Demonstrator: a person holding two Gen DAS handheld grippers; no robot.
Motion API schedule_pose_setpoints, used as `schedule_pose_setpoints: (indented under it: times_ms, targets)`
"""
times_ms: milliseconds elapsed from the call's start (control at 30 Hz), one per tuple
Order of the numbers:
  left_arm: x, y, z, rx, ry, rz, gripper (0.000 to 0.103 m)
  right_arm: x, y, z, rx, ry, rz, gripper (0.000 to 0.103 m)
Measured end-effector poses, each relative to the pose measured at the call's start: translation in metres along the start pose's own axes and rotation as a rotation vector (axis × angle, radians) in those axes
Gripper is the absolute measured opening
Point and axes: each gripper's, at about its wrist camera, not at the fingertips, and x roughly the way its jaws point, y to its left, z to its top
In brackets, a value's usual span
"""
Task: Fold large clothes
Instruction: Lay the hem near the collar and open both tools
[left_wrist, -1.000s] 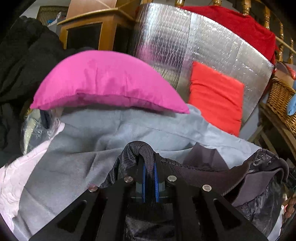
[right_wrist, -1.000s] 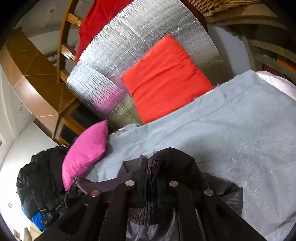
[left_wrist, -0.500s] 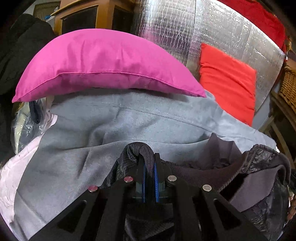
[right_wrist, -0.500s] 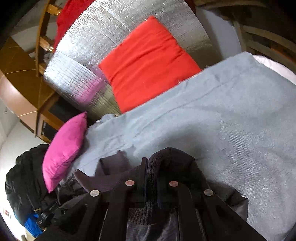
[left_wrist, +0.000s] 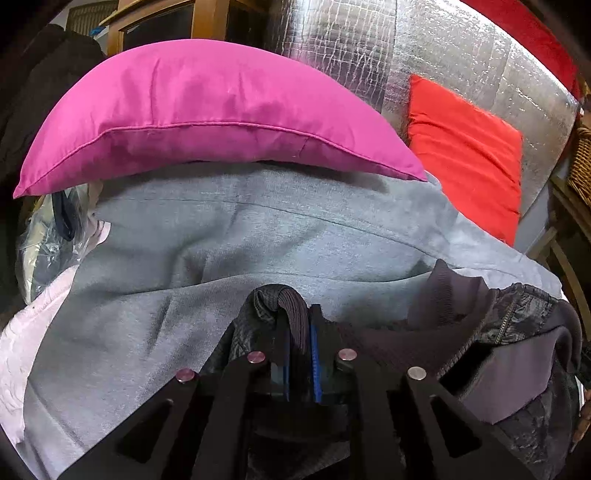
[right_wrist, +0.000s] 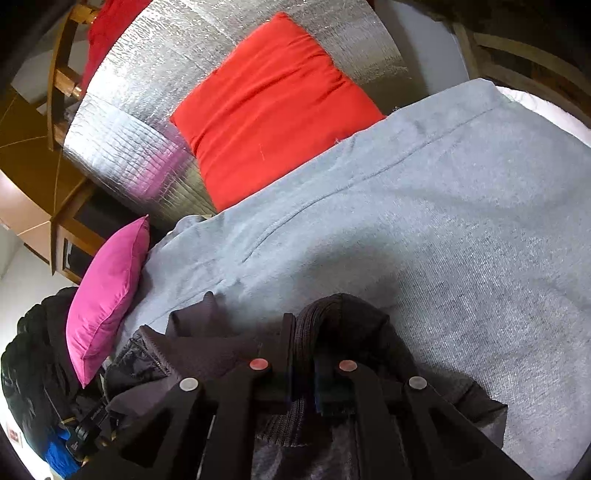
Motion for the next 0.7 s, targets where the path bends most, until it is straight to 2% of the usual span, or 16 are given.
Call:
schedule_pose_setpoints:
  times_ms: [133, 200, 233, 267, 300, 333, 367, 433, 600, 700]
  targets:
    - [-0.001, 0.001, 0.001, -0.015, 0.011, -0.016, 0.013, -0.002, -0.004, 0.001, 0.047, 0.004, 0.022, 0.012]
    - [-0.003, 0.001, 0.003, -0.015, 0.013, -0.023, 0.017, -0.005, -0.003, 0.001, 0.043, 0.005, 0.023, 0.017]
    - [-0.004, 0.001, 0.003, -0.017, 0.012, -0.028, 0.023, -0.006, -0.002, 0.001, 0.04, 0.004, 0.025, 0.024]
    - [-0.005, 0.002, 0.003, -0.02, 0.006, -0.03, 0.036, -0.008, -0.001, 0.002, 0.04, -0.004, 0.035, 0.032]
    - [-0.007, 0.002, 0.004, -0.019, -0.013, -0.018, 0.044, -0.01, 0.0, 0.002, 0.042, -0.014, 0.045, 0.06]
    - [-0.012, 0.001, 0.004, -0.016, -0.049, 0.006, 0.054, -0.013, 0.0, 0.003, 0.049, -0.028, 0.068, 0.082]
    - [-0.017, 0.002, 0.005, -0.011, -0.097, 0.034, 0.058, -0.017, 0.002, 0.003, 0.052, -0.047, 0.084, 0.082]
    - [-0.02, 0.003, 0.008, -0.011, -0.109, 0.042, 0.063, -0.022, 0.007, 0.006, 0.024, -0.065, 0.079, 0.082]
    - [-0.045, 0.02, 0.01, -0.008, -0.142, 0.018, 0.064, -0.045, 0.009, 0.007, 0.012, -0.106, 0.088, 0.082]
    - [-0.065, 0.039, 0.004, -0.016, -0.173, 0.02, 0.071, -0.071, 0.009, 0.001, -0.025, -0.134, 0.089, 0.082]
